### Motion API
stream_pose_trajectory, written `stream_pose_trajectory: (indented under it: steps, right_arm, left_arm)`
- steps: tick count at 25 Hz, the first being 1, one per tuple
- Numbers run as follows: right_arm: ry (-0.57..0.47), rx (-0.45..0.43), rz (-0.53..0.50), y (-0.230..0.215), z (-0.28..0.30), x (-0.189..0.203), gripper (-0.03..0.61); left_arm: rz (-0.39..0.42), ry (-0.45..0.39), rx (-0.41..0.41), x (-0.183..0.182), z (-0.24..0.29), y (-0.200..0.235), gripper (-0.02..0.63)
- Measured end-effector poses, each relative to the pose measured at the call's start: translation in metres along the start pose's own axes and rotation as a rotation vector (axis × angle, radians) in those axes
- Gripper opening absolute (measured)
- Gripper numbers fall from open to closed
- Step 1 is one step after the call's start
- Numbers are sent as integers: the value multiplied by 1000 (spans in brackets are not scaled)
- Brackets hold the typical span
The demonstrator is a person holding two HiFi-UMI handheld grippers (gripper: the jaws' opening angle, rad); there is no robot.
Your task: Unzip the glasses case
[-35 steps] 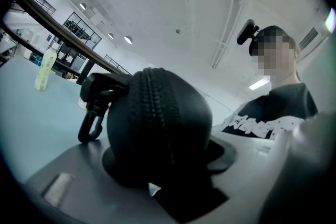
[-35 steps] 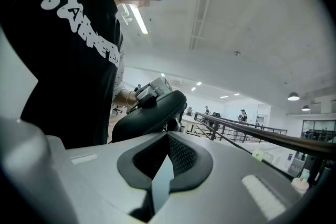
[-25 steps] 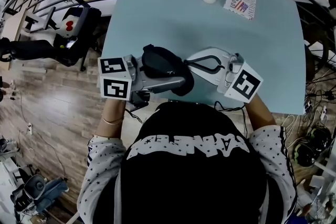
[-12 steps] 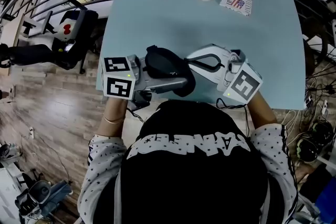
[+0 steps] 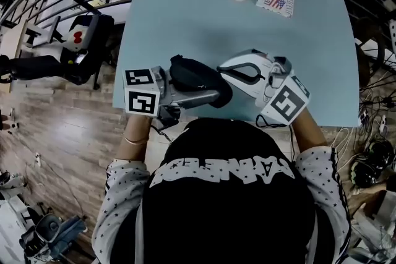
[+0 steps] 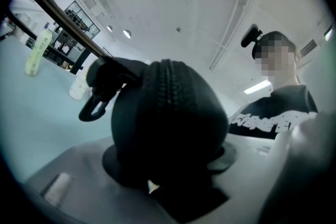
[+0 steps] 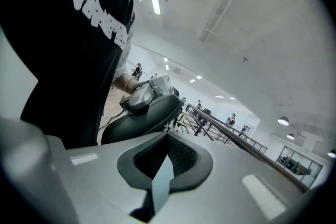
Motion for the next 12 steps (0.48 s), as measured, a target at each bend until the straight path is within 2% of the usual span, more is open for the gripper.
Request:
stream_pose_trajectory:
  steps: [3, 8, 12]
  right_arm:
    - [53, 3, -63, 1, -1, 2, 3]
    - [57, -11, -75, 6, -1, 1, 3]
    - [43, -8, -66, 8, -2, -2, 3]
  left_arm:
    - [0, -15, -37, 2, 2, 4, 0]
    - [-36, -112, -41, -10, -2, 5, 0]
    - [-50, -106, -68, -10, -1, 7, 0]
Point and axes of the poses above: the fingertips, and each gripper's own axes: z forward along the fingers, y to its left, x out of its underside, the point moved 3 cm from there along -z, backward along the fingers, and after that the axes turned 1 degree about -z, right-handed, at the moved point
